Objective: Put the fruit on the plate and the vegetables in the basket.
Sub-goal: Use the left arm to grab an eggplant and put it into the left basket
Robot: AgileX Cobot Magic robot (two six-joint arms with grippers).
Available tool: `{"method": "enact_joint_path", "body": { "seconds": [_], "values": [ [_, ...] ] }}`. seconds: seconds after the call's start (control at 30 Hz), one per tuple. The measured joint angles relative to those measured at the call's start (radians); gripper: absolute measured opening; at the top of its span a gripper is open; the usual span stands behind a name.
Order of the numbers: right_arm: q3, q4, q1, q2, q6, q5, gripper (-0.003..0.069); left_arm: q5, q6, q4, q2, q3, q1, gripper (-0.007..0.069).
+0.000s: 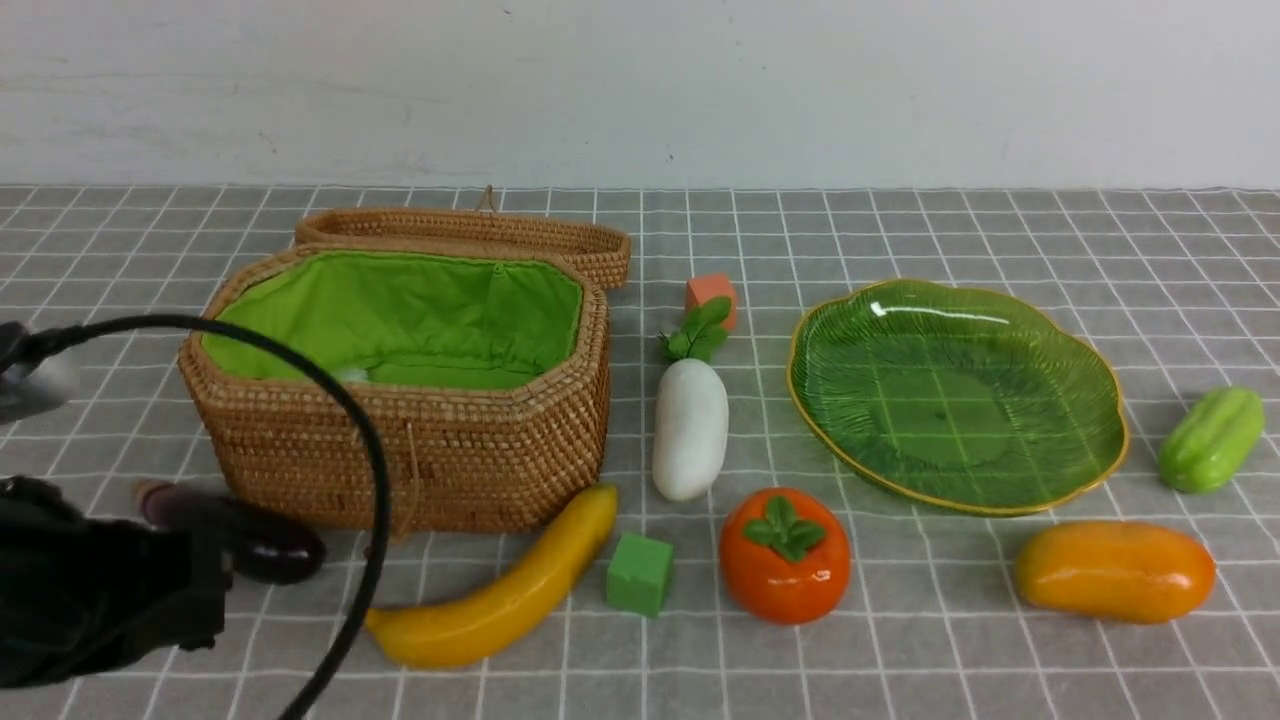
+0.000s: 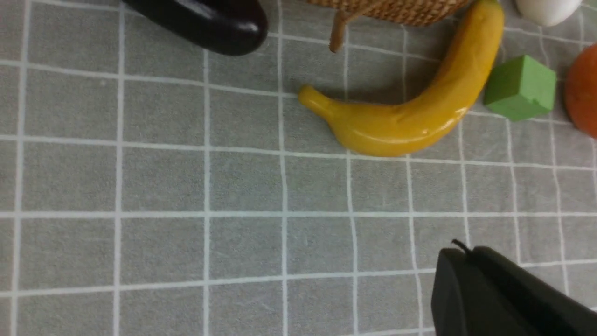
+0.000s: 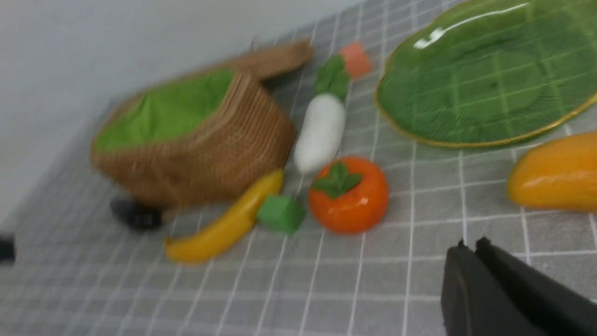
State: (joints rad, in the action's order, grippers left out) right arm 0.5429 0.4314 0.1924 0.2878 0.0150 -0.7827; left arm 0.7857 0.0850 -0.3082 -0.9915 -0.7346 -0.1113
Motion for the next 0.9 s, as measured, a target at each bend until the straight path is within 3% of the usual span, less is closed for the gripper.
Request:
{"method": "enact_joint_path", "body": {
  "seconds": [0.1,0.23,0.27,0.4,0.53,0.9],
  "values": [
    [0.207,-0.002,0.051,0.142,0.146,-0.21,-0.0011,-0.01,0.043,0.047,-0.085,-0.05,0.007,-0.0013],
    [0.373,-0.001,0.067,0.254,0.213,-0.33,-0.0011,-0.022,0.136,0.076,-0.168,-0.1,0.102,-0.0013],
    [0.377,-0.001,0.067,0.257,0.216,-0.331,-0.0011,-0.022,0.138,0.077,-0.173,-0.101,0.109,-0.0013],
    [0.41,0.0,0.067,0.276,0.264,-0.327,-0.0008,-0.035,0.157,0.071,-0.203,-0.106,0.311,-0.0013],
    [0.411,0.001,0.067,0.276,0.302,-0.309,-0.0007,-0.054,0.175,0.052,-0.26,-0.107,0.418,-0.0013],
    [0.412,0.002,0.067,0.279,0.341,-0.306,-0.0007,-0.056,0.223,0.033,-0.497,-0.28,0.416,-0.0013]
  ]
}}
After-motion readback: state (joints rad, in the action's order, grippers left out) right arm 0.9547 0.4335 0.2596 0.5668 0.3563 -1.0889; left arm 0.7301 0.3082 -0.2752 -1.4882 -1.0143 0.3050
